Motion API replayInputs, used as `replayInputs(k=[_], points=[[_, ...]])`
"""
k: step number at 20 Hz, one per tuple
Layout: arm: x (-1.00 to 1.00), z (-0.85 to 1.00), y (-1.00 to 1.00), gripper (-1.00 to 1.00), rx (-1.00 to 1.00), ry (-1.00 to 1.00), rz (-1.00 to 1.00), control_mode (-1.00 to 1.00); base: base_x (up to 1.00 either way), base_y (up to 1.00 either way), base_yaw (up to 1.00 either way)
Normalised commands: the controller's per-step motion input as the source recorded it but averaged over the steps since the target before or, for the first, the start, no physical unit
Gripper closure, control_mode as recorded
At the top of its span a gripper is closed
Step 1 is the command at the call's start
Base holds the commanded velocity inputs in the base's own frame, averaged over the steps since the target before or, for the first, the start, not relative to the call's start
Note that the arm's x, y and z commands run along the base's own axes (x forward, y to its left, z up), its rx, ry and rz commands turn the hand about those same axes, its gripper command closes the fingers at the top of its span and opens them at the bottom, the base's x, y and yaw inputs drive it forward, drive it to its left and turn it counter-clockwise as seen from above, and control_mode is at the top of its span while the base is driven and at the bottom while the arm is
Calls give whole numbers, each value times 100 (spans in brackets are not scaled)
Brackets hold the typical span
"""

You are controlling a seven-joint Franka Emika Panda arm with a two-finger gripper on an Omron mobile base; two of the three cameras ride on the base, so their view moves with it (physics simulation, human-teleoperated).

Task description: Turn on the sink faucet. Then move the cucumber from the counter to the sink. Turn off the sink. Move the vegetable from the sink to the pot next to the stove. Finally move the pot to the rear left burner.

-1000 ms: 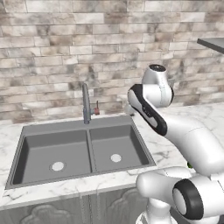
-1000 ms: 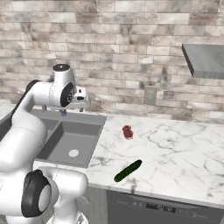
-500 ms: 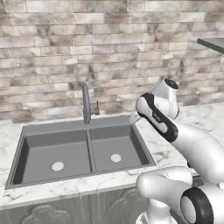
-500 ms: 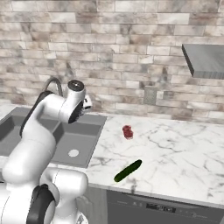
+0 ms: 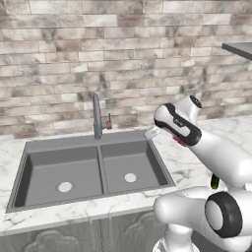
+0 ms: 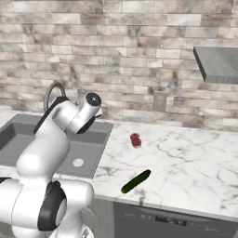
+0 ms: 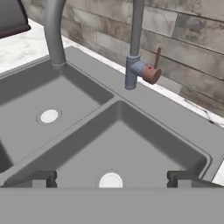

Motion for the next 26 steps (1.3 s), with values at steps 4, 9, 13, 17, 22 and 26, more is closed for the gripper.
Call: replayInputs(k=[4, 9, 13, 17, 22, 26], points=[[44, 0, 5, -100, 6, -2, 10, -100, 0, 0, 0], [38, 0, 12, -100, 4, -3, 13, -100, 0, 0, 0], [32, 0, 20, -100, 3, -5, 16, -100, 0, 0, 0], [28, -1, 22, -100, 2, -8, 16, -100, 0, 0, 0], [18, 0, 18, -100, 0, -10, 21, -100, 0, 0, 0], [7, 0, 8, -100, 0, -17, 16, -100, 0, 0, 0]])
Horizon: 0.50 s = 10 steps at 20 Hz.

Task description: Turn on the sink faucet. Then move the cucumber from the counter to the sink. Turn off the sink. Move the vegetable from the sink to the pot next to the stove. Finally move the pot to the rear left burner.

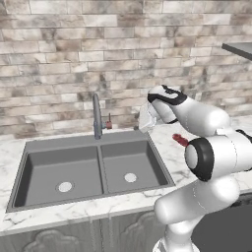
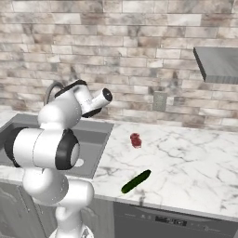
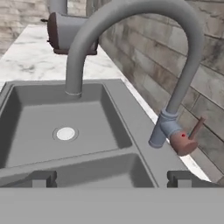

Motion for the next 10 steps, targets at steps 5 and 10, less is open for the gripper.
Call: replayInputs(k=[5, 10], points=[[18, 0, 10, -100, 0, -16, 14, -100, 0, 0, 0], [26, -5, 14, -100, 0, -8, 10, -100, 0, 0, 0]])
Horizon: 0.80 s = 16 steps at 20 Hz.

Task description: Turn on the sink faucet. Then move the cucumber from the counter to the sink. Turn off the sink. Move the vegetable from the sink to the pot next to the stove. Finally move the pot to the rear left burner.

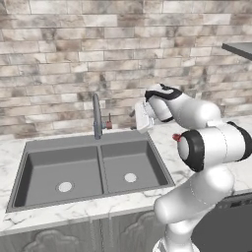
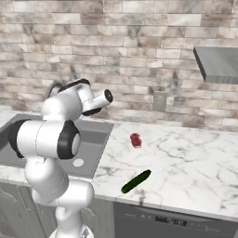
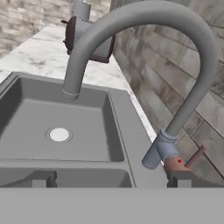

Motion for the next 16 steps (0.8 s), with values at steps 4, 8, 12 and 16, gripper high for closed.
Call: replayInputs(k=[4, 8, 12, 16], points=[[33, -3, 4, -100, 1, 0, 5, -100, 0, 0, 0], [33, -1, 0, -100, 1, 0, 4, -100, 0, 0, 0], [37, -4, 4, -100, 2, 2, 4, -100, 0, 0, 0], [33, -8, 12, -100, 2, 3, 3, -100, 0, 0, 0]])
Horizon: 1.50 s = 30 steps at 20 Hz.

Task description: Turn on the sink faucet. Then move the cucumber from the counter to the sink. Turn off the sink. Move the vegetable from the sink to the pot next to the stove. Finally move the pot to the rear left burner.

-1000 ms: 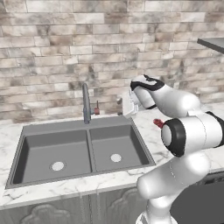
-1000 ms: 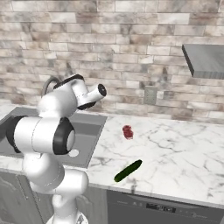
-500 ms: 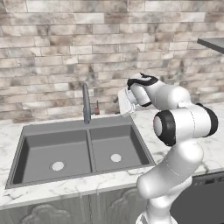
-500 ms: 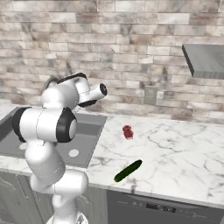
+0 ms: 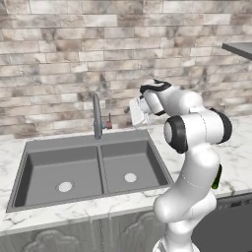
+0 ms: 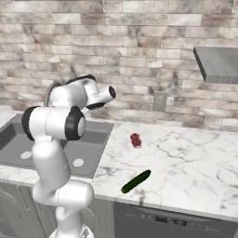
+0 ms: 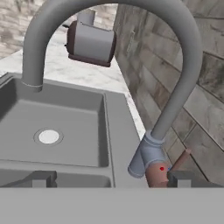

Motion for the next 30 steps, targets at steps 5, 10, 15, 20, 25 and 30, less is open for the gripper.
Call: replayInputs(k=[5, 10, 15, 20, 25, 30], points=[[31, -11, 15, -100, 2, 4, 3, -100, 0, 0, 0], [31, -12, 19, -100, 2, 4, 3, -100, 0, 0, 0], [28, -13, 17, -100, 3, 4, 3, -100, 0, 0, 0], [25, -13, 16, -100, 3, 3, 3, -100, 0, 0, 0], [24, -13, 13, -100, 2, 3, 3, -100, 0, 0, 0], [22, -11, 11, -100, 2, 3, 4, -100, 0, 0, 0]])
